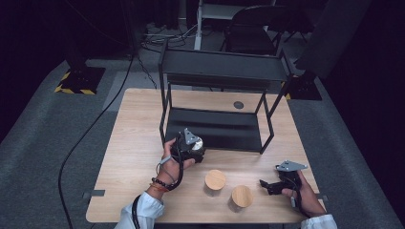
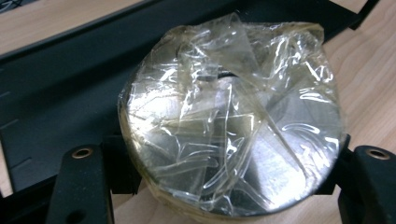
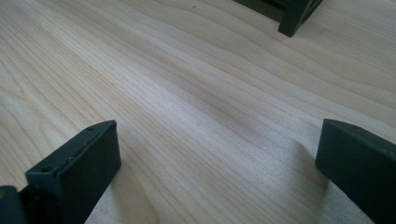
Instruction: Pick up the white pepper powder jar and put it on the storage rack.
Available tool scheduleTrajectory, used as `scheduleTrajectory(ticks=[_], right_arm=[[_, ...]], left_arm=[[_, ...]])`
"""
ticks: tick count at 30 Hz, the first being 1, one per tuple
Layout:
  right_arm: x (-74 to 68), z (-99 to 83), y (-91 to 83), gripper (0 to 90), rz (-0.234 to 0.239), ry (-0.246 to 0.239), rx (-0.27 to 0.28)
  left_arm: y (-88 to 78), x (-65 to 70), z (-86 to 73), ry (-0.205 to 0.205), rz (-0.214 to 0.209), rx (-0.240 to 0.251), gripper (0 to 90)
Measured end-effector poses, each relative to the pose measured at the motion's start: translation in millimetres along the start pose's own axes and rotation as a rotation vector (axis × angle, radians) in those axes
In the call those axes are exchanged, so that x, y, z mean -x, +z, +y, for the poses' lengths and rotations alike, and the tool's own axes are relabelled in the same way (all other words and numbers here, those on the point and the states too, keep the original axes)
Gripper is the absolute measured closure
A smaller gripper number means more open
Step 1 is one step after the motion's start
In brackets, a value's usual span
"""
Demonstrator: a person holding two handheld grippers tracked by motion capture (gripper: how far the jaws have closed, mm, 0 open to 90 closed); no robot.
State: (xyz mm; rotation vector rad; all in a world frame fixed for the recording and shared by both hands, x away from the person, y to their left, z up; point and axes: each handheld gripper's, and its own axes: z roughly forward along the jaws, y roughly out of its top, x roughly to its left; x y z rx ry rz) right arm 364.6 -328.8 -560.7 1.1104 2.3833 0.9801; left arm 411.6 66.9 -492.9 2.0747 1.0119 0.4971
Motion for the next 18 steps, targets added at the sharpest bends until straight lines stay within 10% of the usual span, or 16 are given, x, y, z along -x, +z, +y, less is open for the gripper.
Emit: scheduleTrajectory(ticks=[18], right_arm=[[0.0, 0.0, -0.1, 0.0, -0.001, -0.001, -0.002]], left_arm=[[6.1, -8.2, 22.6, -0.029, 0.056, -0.004, 30.2]])
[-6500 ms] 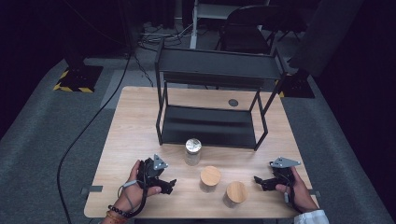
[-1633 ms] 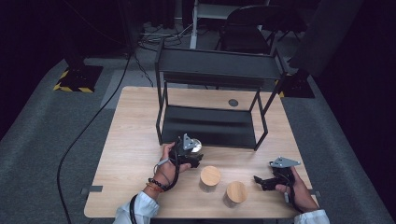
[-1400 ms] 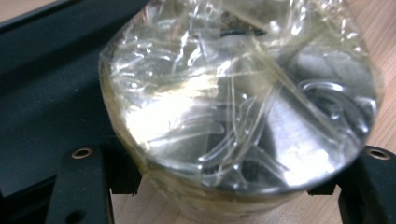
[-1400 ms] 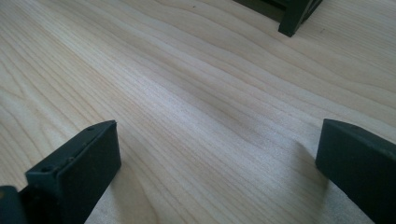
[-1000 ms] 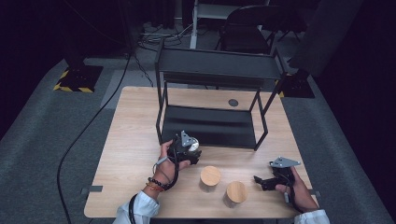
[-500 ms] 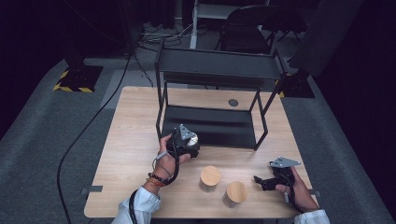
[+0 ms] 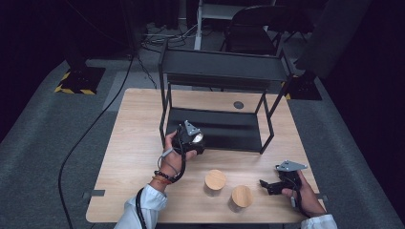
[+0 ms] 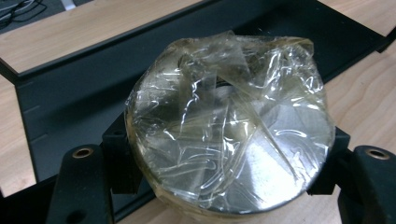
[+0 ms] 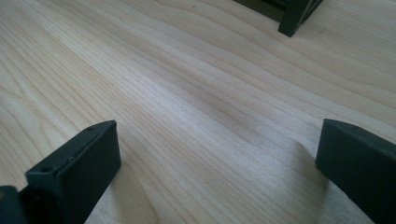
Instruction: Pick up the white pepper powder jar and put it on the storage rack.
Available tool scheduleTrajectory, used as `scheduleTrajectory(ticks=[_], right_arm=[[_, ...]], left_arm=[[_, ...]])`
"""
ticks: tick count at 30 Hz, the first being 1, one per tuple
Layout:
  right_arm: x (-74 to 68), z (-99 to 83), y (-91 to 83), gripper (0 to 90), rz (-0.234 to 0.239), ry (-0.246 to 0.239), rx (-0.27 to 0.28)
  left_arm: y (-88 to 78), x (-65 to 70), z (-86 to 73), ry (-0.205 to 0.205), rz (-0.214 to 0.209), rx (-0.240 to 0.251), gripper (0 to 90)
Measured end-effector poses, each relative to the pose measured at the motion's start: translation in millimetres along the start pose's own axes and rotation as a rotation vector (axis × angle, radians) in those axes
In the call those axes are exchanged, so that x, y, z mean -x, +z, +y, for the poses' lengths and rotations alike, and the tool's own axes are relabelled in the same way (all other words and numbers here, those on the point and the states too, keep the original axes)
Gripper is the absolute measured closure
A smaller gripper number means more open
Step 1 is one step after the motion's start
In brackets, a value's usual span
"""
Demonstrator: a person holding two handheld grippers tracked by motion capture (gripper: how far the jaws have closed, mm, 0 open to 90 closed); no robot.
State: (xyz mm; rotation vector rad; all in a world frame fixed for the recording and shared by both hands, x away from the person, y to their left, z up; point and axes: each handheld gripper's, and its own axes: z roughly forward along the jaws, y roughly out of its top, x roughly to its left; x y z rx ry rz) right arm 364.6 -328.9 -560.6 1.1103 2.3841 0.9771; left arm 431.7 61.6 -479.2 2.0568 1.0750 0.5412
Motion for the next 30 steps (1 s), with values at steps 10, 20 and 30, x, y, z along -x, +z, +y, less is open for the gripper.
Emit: scheduleTrajectory(ticks=[10, 20, 30], right_arm=[[0.0, 0.0, 0.0, 0.0, 0.0, 0.0, 0.0], [0.0, 0.0, 0.0, 0.0, 0.0, 0.0, 0.0], [0.1, 0.0, 0.1, 0.0, 0.002, -0.001, 0.0]], left_arm=[[3.2, -4.5, 18.2, -0.002, 0.037, 0.009, 30.2], [18.0, -12.6, 32.1, -0.028, 0.077, -0.009, 30.3], [30.0, -17.9, 40.7, -0.047, 0.1, -0.012, 30.3]])
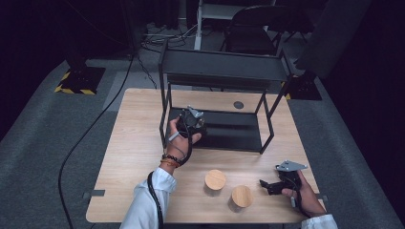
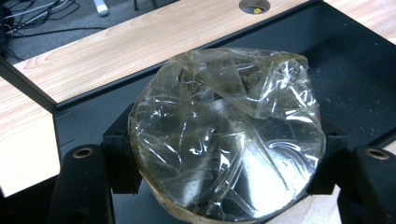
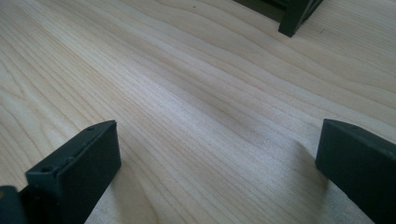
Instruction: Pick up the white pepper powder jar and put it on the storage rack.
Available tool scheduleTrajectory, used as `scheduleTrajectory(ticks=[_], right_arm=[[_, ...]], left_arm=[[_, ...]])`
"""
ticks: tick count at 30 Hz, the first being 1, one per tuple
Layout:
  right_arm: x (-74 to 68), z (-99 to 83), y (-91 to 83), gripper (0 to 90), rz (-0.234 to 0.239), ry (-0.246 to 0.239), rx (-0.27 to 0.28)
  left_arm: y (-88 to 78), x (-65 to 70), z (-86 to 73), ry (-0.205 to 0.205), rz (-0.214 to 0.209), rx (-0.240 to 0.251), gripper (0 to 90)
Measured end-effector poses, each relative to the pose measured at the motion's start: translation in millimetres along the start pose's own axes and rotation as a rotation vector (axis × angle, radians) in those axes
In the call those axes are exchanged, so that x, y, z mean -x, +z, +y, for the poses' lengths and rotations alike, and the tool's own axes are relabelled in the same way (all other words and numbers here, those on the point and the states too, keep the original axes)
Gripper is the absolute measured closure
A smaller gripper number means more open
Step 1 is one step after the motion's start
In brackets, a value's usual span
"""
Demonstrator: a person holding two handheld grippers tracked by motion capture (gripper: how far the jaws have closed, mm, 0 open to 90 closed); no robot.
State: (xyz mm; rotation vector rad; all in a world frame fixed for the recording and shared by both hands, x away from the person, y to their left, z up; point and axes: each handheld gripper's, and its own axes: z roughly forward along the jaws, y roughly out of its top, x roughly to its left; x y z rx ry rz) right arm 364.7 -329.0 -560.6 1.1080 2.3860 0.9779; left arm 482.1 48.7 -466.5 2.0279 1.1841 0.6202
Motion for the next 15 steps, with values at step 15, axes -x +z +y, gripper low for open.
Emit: scheduleTrajectory(ticks=[15], right_arm=[[0.1, 0.1, 0.0, 0.0, 0.001, -0.001, 0.0]], left_arm=[[10.7, -4.6, 1.0, -0.008, 0.015, -0.028, 30.5]])
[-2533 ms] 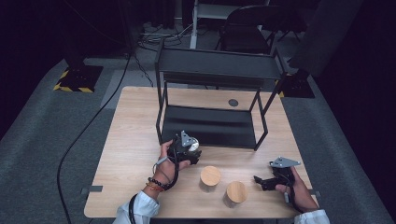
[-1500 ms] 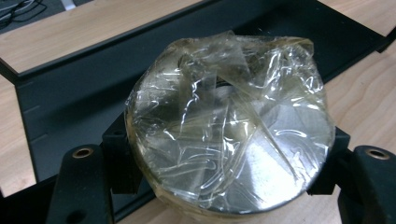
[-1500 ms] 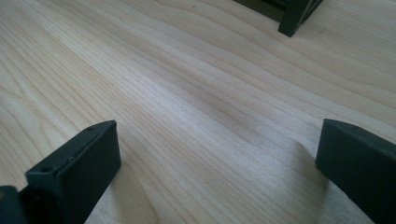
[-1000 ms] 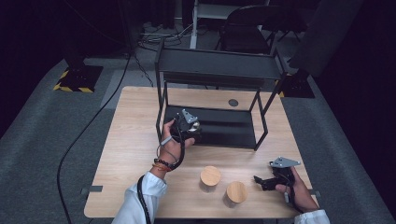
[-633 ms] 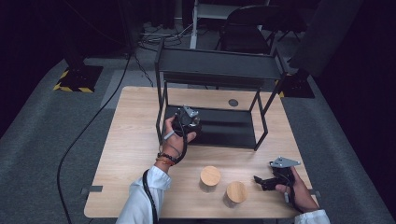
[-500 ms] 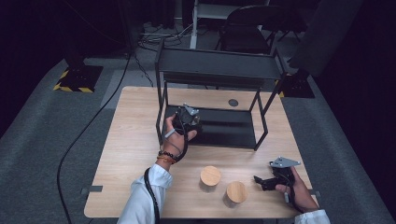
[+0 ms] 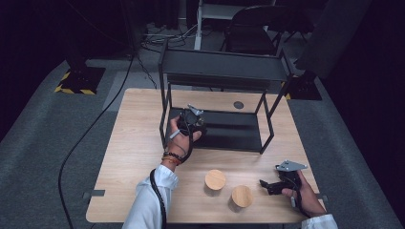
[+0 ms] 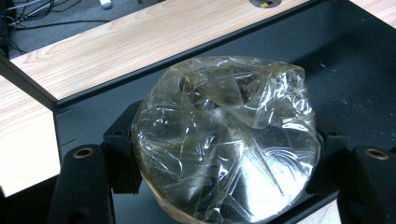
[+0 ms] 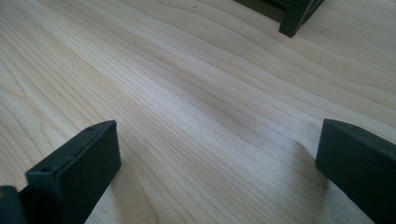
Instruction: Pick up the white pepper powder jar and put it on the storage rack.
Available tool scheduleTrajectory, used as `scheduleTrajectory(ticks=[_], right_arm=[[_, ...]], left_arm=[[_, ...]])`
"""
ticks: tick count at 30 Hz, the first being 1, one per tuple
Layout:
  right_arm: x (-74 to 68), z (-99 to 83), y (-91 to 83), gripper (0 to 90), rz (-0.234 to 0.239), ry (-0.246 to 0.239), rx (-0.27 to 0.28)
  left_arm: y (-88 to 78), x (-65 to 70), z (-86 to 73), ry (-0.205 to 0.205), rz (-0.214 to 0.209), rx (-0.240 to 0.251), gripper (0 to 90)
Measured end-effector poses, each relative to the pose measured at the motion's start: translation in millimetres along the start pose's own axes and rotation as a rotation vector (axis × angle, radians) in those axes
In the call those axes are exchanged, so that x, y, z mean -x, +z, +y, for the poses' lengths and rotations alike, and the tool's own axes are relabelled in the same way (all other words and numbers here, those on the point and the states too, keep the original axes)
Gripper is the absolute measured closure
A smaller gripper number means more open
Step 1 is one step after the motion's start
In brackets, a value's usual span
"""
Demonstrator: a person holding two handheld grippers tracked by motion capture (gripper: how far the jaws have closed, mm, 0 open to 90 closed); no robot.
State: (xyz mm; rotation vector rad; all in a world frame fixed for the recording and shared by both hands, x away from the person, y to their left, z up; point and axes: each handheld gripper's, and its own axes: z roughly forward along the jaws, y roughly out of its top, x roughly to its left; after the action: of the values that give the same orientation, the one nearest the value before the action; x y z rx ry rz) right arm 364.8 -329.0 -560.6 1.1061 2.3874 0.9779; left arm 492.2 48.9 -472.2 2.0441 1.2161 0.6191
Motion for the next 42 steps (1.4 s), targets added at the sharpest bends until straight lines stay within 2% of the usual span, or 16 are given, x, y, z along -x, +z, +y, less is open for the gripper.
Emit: scheduleTrajectory(ticks=[13, 26, 30, 35, 42], right_arm=[[0.1, 0.0, 0.0, 0.0, 0.001, -0.001, 0.0], [0.1, 0.0, 0.0, 0.0, 0.001, -0.001, 0.0], [0.1, 0.0, 0.0, 0.0, 0.001, -0.001, 0.0], [0.1, 0.0, 0.0, 0.0, 0.001, -0.001, 0.0], [0.1, 0.0, 0.0, 0.0, 0.001, -0.001, 0.0]], left_arm=[[4.6, -0.3, 1.9, 0.004, 0.002, 0.0, 31.6], [8.5, -2.6, 1.0, -0.011, 0.028, -0.006, 30.6], [9.8, -4.1, -0.7, -0.002, 0.038, -0.021, 29.0], [11.3, -4.3, -3.7, 0.008, 0.03, -0.025, 25.8], [12.6, 0.5, -3.4, 0.025, 0.04, -0.034, 16.9]])
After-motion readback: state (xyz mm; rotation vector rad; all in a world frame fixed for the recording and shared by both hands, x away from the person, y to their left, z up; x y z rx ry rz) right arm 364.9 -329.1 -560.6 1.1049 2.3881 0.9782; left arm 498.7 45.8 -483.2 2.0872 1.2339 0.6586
